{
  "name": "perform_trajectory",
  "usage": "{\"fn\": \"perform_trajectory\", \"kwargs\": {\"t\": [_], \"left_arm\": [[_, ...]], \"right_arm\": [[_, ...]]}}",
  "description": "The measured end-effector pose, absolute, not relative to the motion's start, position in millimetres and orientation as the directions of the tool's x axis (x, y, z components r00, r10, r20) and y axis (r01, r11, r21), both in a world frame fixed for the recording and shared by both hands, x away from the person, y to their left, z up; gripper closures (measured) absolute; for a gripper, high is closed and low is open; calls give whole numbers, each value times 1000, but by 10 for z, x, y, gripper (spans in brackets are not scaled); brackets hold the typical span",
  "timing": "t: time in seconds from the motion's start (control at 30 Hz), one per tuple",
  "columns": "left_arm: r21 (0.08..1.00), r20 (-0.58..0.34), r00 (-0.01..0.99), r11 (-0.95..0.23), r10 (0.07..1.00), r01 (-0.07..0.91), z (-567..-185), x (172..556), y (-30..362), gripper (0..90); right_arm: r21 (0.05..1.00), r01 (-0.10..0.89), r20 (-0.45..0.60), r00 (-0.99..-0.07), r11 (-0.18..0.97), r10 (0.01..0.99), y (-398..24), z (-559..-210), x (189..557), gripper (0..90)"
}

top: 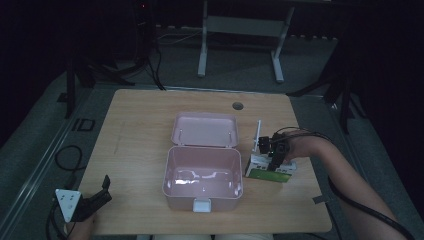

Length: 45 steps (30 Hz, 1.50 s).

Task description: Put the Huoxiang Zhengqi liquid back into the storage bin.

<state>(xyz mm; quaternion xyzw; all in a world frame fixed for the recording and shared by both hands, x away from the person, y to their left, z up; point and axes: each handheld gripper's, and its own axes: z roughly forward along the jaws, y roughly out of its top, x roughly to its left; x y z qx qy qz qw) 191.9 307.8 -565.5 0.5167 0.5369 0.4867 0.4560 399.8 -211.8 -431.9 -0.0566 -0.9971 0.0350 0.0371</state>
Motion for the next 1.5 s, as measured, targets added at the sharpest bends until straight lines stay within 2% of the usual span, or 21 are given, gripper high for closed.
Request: {"fn": "perform_trajectory", "kwargs": {"t": [0.13, 0.3, 0.5, 0.8, 1.23, 1.5], "left_arm": [[994, 14, -52, -8, 999, 111, -5656, 1919, 3078, 11], [994, 14, -52, -8, 999, 113, -5655, 1922, 3076, 11], [993, 14, -55, -8, 998, 117, -5653, 1925, 3075, 11], [993, 14, -55, -8, 998, 118, -5653, 1930, 3069, 11], [993, 20, -53, -13, 998, 119, -5652, 1927, 3070, 11], [993, 20, -51, -14, 999, 117, -5653, 1928, 3070, 11]], "right_arm": [[-74, 138, 96, -985, 988, 145, -2147, -4328, 3940, 621], [-97, 114, 100, -987, 989, 124, -2168, -4283, 3825, 621], [-82, 102, 122, -986, 991, 112, -2155, -4082, 3686, 621], [-109, 114, 88, -988, 988, 123, -2077, -3752, 3582, 622], [-92, 72, 40, -996, 993, 76, -1746, -3213, 3424, 622], [-73, 39, 24, -999, 997, 41, -1435, -3003, 3350, 622]]}}
